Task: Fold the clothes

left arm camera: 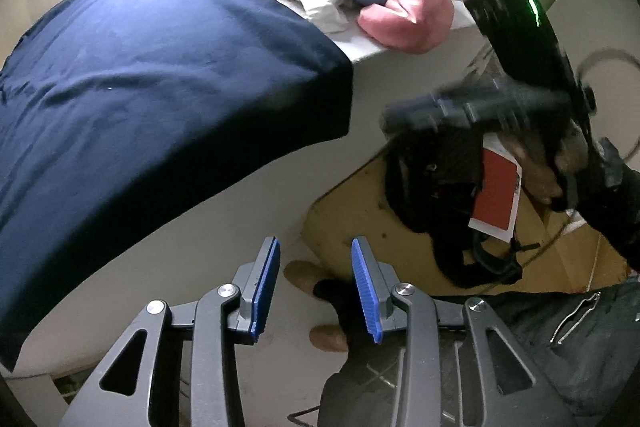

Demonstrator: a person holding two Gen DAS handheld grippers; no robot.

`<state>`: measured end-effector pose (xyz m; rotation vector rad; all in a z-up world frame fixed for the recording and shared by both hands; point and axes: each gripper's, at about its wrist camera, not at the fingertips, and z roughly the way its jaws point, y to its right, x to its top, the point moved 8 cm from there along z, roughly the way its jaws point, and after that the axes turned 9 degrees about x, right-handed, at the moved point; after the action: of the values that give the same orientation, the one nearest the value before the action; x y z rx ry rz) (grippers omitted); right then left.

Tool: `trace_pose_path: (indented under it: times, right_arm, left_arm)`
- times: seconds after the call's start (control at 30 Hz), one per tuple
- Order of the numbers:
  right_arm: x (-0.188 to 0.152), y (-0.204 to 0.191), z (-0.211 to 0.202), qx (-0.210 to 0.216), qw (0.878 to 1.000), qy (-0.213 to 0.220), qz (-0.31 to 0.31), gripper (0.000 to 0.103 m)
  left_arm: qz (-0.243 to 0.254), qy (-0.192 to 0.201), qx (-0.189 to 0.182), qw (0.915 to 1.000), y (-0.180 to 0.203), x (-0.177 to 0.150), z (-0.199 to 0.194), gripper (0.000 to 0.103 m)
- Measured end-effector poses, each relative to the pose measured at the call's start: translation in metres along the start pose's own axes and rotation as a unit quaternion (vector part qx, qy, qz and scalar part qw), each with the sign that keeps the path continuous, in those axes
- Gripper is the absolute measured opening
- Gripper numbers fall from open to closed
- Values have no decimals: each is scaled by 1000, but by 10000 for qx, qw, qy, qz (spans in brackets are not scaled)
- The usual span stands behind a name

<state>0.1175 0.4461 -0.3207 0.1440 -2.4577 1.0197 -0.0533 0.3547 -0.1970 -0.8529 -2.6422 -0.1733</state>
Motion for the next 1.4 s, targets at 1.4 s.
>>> trace_pose_path:
  times: [1.4]
  right_arm:
    - [32, -19, -3, 1048, 9802, -567, 1579, 5]
  left_arm:
    - [1165, 1727, 1137, 9714, 65, 66, -4, 52]
